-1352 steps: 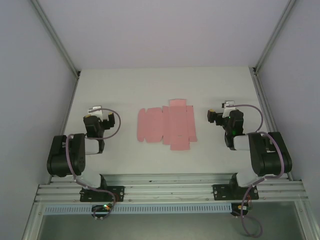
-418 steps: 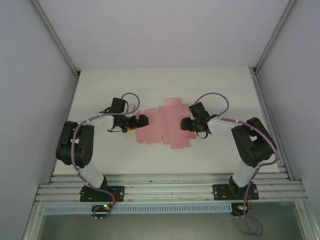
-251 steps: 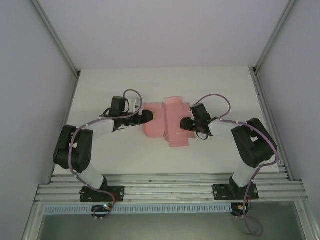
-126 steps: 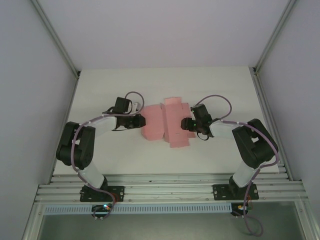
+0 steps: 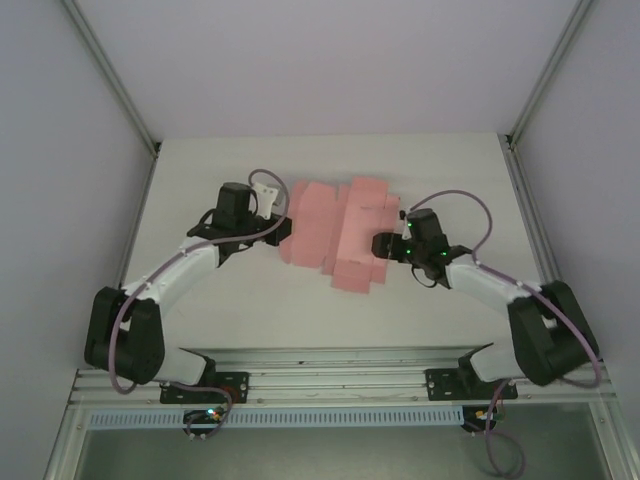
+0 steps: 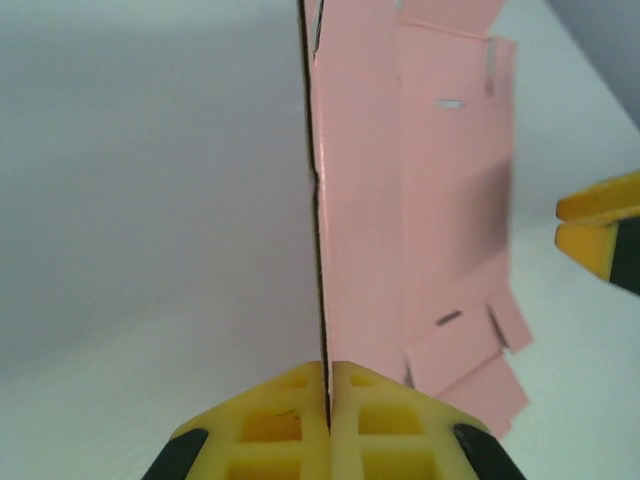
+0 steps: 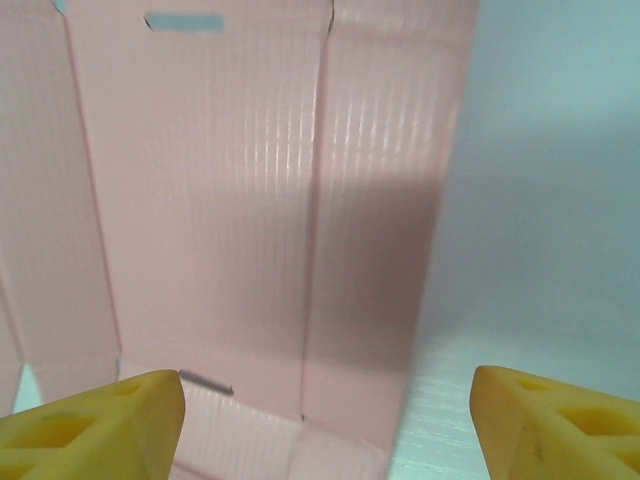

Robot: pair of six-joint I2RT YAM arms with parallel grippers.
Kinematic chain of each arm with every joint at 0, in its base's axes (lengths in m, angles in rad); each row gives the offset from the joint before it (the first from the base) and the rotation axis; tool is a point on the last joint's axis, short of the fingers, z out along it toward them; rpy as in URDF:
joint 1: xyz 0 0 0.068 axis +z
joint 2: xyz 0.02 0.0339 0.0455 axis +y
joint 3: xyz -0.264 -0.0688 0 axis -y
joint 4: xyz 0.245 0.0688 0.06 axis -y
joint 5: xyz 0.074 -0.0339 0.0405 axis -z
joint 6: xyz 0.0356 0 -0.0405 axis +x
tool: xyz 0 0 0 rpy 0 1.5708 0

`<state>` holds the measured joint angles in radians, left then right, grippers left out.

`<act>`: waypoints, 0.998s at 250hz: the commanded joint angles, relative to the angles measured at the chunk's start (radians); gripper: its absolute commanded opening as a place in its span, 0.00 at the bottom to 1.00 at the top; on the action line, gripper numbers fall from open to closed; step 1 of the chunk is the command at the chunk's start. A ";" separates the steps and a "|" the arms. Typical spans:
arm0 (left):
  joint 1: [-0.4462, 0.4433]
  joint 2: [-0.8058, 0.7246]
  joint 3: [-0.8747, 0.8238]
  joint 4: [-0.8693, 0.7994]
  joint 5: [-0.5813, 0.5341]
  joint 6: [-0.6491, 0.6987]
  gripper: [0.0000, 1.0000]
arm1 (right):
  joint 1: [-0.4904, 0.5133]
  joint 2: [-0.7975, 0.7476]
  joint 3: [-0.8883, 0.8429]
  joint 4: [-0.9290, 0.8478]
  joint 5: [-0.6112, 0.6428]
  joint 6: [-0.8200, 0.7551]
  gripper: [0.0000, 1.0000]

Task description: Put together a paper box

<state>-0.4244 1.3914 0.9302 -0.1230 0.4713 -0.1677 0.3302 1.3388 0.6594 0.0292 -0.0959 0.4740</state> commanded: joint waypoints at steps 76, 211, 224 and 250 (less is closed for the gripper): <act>-0.052 -0.143 0.108 -0.005 0.101 0.204 0.00 | -0.254 -0.169 -0.172 0.299 -0.327 0.004 0.81; -0.103 -0.185 0.100 -0.031 0.169 0.268 0.00 | -0.279 0.227 -0.079 0.719 -0.527 -0.004 0.81; -0.107 -0.190 0.100 -0.029 0.173 0.266 0.00 | -0.280 0.249 -0.069 0.749 -0.540 -0.002 0.81; -0.111 -0.206 0.100 -0.022 0.188 0.264 0.00 | -0.279 0.303 -0.054 0.804 -0.550 -0.008 0.80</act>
<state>-0.5262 1.2285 1.0229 -0.1516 0.6071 0.0654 0.0551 1.5867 0.5785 0.7151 -0.5945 0.4923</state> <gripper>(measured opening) 0.049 0.807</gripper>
